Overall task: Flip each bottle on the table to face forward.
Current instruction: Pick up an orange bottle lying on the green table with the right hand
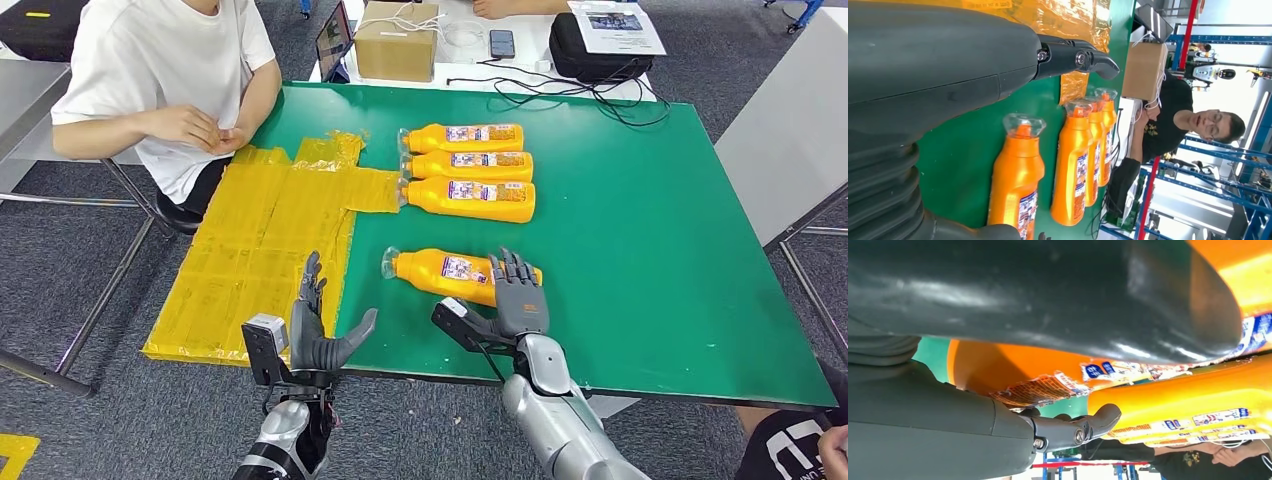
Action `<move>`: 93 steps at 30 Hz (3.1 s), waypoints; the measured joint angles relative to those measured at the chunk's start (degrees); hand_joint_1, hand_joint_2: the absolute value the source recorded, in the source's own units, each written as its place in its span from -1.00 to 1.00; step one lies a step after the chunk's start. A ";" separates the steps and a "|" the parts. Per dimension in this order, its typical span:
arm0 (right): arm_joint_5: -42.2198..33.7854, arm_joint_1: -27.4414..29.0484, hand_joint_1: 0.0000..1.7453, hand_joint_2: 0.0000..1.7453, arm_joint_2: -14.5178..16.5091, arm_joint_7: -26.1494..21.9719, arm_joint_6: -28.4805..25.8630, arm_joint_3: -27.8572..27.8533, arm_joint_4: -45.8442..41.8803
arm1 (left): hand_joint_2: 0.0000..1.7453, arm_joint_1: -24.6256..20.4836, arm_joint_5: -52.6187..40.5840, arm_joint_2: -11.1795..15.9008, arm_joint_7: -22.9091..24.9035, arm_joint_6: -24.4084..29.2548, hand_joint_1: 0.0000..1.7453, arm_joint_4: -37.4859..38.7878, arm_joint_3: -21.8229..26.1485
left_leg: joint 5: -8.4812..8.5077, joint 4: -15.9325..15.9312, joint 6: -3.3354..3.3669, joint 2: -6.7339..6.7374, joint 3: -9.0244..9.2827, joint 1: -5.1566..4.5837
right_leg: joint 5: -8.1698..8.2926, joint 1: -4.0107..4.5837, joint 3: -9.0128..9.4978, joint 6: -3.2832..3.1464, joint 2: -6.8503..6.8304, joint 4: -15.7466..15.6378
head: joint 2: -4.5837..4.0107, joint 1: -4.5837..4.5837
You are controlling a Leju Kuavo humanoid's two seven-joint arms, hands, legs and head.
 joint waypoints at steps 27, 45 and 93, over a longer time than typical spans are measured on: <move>0.62 -1.64 -1.00 -1.00 -3.22 3.87 2.64 2.64 0.53 | 1.00 -1.34 1.16 -0.02 0.00 -2.15 -1.00 2.85 0.11 | 0.00 0.01 0.00 0.01 -0.01 -0.02 | 0.01 -0.01 0.00 0.01 0.01 0.00 | 0.00 -0.01; 6.02 -13.62 -0.72 -1.00 -2.55 7.28 14.11 7.46 6.69 | 1.00 -4.36 4.17 -0.33 1.03 -5.70 -1.00 7.90 -0.02 | 0.02 0.01 -0.01 0.01 -0.02 -0.01 | 0.02 0.00 0.00 0.01 0.01 0.02 | 0.00 -0.01; 7.48 -15.77 -1.00 -1.00 0.07 11.71 30.30 19.66 12.14 | 1.00 -5.96 0.44 -0.59 3.58 -6.28 -1.00 13.77 4.67 | 0.02 0.00 -0.01 0.08 0.24 0.01 | 0.02 0.00 0.18 -0.01 0.16 0.01 | 0.00 -0.01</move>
